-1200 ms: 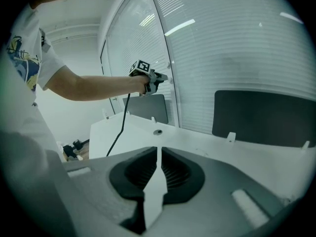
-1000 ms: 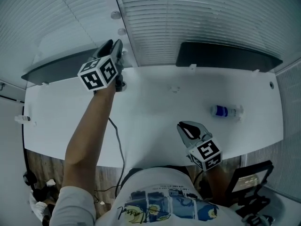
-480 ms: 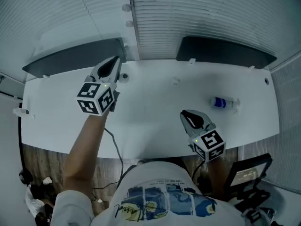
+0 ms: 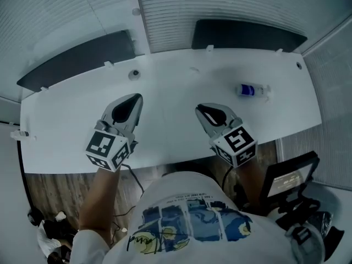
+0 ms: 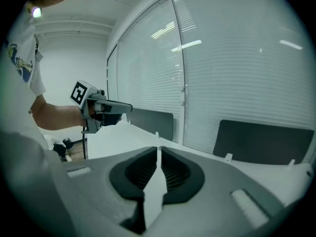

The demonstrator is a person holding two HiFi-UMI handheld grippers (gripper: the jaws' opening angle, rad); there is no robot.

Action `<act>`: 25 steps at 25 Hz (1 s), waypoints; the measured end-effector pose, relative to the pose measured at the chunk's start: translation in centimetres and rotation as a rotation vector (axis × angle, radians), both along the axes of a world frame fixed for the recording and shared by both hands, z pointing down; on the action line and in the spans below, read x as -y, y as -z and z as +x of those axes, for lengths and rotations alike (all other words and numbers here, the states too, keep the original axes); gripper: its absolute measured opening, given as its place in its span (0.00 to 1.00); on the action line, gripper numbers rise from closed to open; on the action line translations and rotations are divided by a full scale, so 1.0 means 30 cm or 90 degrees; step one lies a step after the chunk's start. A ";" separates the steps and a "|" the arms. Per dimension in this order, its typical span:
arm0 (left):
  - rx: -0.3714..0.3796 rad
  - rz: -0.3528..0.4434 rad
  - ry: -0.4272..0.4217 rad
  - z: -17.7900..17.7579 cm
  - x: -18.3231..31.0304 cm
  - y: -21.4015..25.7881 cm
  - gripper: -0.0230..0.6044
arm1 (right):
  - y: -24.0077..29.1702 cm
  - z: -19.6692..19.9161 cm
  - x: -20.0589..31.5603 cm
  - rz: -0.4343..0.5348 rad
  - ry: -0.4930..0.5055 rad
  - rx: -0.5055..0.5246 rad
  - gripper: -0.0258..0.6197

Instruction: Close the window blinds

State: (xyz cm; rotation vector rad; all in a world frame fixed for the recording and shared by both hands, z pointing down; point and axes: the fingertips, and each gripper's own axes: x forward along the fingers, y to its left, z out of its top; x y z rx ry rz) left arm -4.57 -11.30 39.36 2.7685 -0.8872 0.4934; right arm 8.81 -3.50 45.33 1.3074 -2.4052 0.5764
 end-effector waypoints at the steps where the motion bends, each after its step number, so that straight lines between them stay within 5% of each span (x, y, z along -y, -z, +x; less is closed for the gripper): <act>1: 0.007 -0.005 -0.011 0.010 -0.022 -0.010 0.04 | -0.003 0.002 -0.002 -0.002 -0.004 0.003 0.07; 9: 0.017 -0.068 -0.048 0.026 -0.177 -0.101 0.04 | -0.037 -0.016 -0.040 -0.023 -0.010 0.010 0.07; 25: -0.003 -0.107 -0.092 0.081 -0.285 -0.146 0.04 | -0.075 0.026 -0.105 -0.053 -0.020 -0.017 0.06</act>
